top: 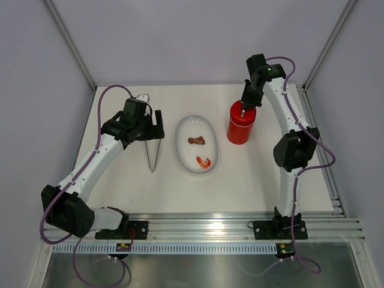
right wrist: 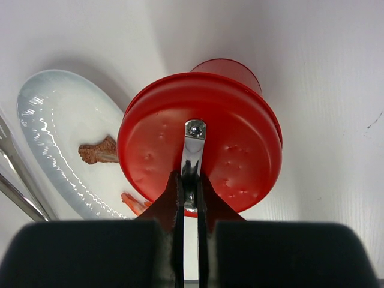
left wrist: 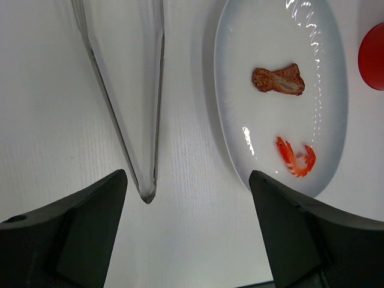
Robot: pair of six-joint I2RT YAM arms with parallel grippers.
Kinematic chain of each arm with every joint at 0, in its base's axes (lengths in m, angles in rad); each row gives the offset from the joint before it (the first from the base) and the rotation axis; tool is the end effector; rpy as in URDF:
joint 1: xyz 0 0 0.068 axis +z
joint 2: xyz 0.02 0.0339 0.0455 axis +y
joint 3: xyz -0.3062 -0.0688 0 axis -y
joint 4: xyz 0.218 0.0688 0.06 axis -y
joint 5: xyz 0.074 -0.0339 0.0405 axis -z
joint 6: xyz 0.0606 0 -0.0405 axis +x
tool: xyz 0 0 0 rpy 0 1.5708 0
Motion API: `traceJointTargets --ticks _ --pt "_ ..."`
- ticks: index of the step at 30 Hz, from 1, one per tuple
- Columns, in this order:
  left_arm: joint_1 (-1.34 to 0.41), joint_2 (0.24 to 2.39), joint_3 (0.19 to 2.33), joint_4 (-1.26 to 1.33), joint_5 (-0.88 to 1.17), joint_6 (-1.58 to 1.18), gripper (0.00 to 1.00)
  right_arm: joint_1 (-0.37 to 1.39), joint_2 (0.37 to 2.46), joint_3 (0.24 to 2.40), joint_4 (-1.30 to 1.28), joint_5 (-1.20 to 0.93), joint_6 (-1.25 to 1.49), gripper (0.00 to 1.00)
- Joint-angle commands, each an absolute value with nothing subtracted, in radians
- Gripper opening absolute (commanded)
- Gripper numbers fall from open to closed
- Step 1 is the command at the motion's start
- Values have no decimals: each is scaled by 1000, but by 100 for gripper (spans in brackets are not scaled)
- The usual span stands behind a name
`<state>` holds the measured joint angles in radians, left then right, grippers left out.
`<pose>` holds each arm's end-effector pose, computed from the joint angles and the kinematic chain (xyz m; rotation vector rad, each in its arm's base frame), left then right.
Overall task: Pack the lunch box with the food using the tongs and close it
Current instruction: Close the box lid on the packing box.
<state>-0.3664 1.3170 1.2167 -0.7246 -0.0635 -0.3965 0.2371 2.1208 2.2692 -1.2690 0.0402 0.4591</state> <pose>0.2416 -0.0886 0.3490 -0.0663 2.4114 -0.2802 0.4334 0.1022 0.3450 0.3115 2.6825 0.1599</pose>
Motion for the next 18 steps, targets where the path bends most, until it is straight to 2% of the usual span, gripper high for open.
traceJointTargets --ticks 1,12,18 --pt "-362 1305 1209 -704 -60 -396 86 239 2034 2258 -1281 21 445 0" --pt "-362 1316 1203 -698 -46 -396 86 239 2003 2263 -1312 48 422 0" --pt "-362 1315 1204 -704 -46 -391 86 239 2049 2227 -1299 -23 385 0"
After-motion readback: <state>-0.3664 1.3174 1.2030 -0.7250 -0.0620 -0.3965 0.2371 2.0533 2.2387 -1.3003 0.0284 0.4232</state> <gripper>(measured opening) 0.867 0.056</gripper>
